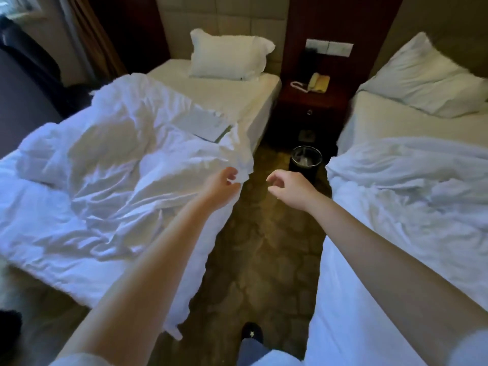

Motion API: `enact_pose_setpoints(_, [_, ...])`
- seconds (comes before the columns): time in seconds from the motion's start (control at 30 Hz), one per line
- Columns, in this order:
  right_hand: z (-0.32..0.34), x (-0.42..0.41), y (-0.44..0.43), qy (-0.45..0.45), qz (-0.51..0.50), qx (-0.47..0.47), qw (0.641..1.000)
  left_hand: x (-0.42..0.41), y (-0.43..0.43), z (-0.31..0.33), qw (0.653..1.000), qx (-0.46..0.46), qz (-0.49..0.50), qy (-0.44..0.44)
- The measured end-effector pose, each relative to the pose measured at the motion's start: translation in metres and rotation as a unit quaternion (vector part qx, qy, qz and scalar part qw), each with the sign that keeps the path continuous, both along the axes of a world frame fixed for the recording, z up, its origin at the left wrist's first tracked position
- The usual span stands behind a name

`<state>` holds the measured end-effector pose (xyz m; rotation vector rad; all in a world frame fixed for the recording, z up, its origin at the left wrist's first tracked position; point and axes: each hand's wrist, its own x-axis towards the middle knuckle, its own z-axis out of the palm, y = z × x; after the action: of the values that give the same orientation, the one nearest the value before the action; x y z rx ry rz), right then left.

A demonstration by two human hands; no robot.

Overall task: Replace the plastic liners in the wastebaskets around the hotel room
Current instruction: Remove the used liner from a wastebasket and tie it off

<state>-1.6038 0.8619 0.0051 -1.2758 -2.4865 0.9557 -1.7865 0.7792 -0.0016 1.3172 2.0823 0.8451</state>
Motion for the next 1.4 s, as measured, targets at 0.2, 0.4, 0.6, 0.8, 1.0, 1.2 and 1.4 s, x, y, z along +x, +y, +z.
enact_pose_setpoints(0.2, [0.008, -0.029, 0.116, -0.005, -0.046, 0.014, 0.999, -0.04, 0.137, 0.002, 0.998, 0.008, -0.055, 0.004])
enact_pose_setpoints(0.4, [-0.007, -0.045, 0.239, -0.018, -0.114, 0.007, 0.993, -0.068, 0.286, -0.018, 0.99, 0.002, -0.139, 0.012])
enact_pose_setpoints(0.6, [-0.007, -0.047, 0.353, -0.066, -0.182, -0.016, 0.981, -0.093, 0.437, -0.027, 0.98, 0.001, -0.201, 0.007])
enact_pose_setpoints(0.8, [-0.016, -0.029, 0.47, -0.077, -0.212, -0.027, 0.974, -0.061, 0.565, -0.035, 0.971, -0.022, -0.238, -0.019])
enact_pose_setpoints(1.0, [-0.043, 0.003, 0.604, -0.078, -0.178, -0.05, 0.98, -0.025, 0.685, -0.065, 0.975, -0.065, -0.21, -0.016])
enact_pose_setpoints(1.2, [-0.046, 0.007, 0.737, -0.059, -0.125, -0.066, 0.988, -0.011, 0.778, -0.056, 0.978, -0.1, -0.182, -0.001])
enact_pose_setpoints(1.4, [-0.065, -0.032, 0.836, -0.064, -0.073, -0.082, 0.992, -0.048, 0.863, -0.066, 0.981, -0.131, -0.146, 0.008])
